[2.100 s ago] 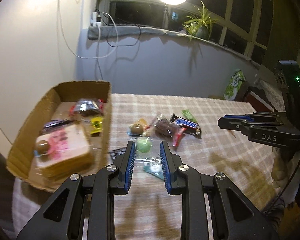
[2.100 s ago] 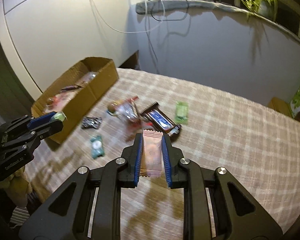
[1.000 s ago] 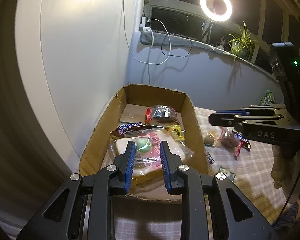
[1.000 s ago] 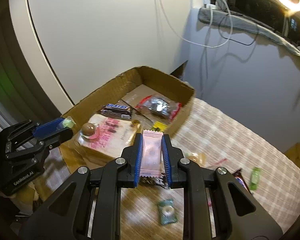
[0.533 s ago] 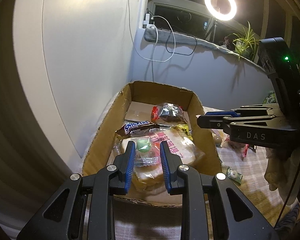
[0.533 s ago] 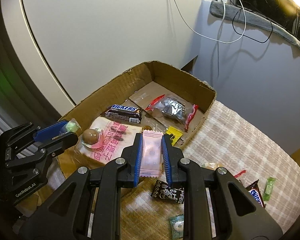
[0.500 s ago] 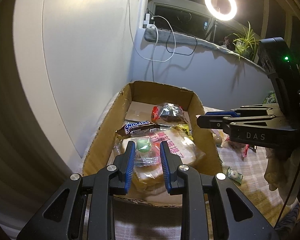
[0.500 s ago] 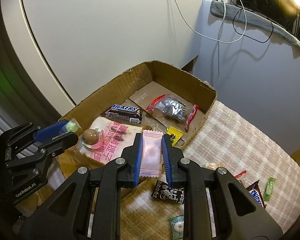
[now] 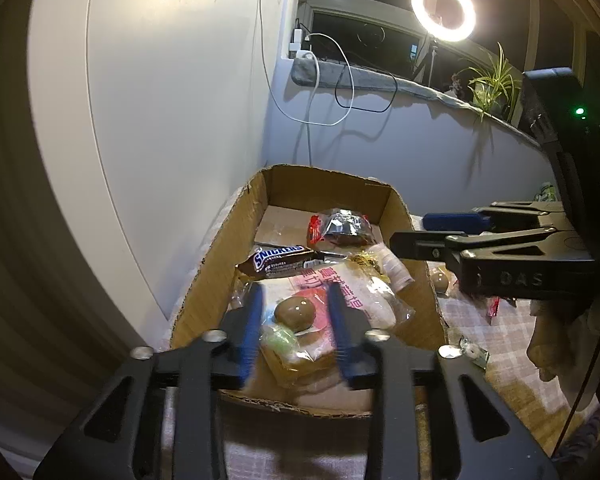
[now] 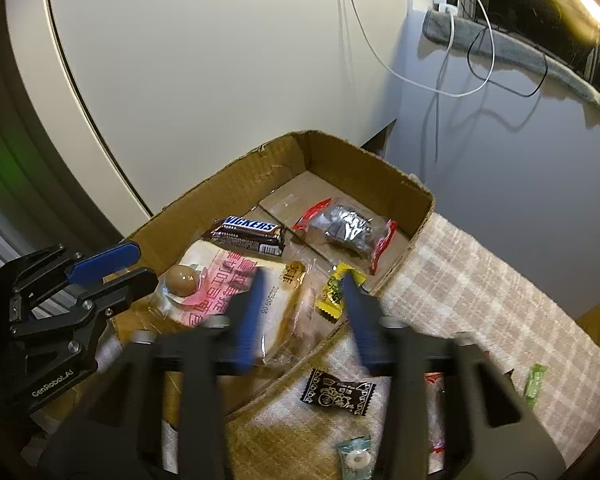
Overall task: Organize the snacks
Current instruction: 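Open both grippers over the box to release the candies, then move both open grippers back over the snacks on the table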
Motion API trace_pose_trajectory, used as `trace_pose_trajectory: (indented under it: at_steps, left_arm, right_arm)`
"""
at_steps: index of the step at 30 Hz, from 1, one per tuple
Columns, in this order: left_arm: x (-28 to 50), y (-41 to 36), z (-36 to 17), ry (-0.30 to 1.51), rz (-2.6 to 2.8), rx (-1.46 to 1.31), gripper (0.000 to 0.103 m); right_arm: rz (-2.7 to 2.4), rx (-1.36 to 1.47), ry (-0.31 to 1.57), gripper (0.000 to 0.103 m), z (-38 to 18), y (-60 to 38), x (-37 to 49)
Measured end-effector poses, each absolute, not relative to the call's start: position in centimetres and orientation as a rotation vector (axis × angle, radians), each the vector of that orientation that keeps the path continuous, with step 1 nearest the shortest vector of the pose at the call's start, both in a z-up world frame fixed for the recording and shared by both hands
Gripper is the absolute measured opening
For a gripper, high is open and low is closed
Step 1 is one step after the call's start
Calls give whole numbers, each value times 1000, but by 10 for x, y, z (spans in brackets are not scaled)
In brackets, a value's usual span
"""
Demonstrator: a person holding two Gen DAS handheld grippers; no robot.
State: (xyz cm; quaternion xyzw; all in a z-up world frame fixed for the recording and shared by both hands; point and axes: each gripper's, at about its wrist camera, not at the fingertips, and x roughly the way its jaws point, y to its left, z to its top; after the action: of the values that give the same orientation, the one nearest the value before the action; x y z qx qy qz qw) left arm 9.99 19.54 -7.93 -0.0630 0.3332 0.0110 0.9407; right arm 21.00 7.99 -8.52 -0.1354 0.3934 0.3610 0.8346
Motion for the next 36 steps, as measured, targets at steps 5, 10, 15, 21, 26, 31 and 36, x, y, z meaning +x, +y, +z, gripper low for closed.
trace_pose_trajectory:
  at_steps: [5, 10, 15, 21, 26, 31, 36]
  left_arm:
    - [99, 194, -79, 674, 24, -118, 62]
    - [98, 192, -78, 669, 29, -110, 67]
    - [96, 189, -75, 662, 29, -103, 68]
    - [92, 182, -68, 652, 21, -94, 68]
    - [88, 172, -62, 644, 10, -85, 68]
    - [85, 161, -58, 639, -4, -73, 68]
    - [83, 148, -54, 639, -25, -61, 68]
  right_arm:
    - [753, -288, 793, 80, -79, 78, 207]
    - [740, -286, 759, 93, -73, 74, 207]
    - [731, -284, 746, 94, -69, 68, 206]
    - [719, -272, 731, 95, -61, 56, 203]
    - [709, -266, 720, 95, -56, 43, 200]
    - [693, -252, 712, 95, -51, 25, 198]
    - [673, -234, 708, 95, -47, 4, 198]
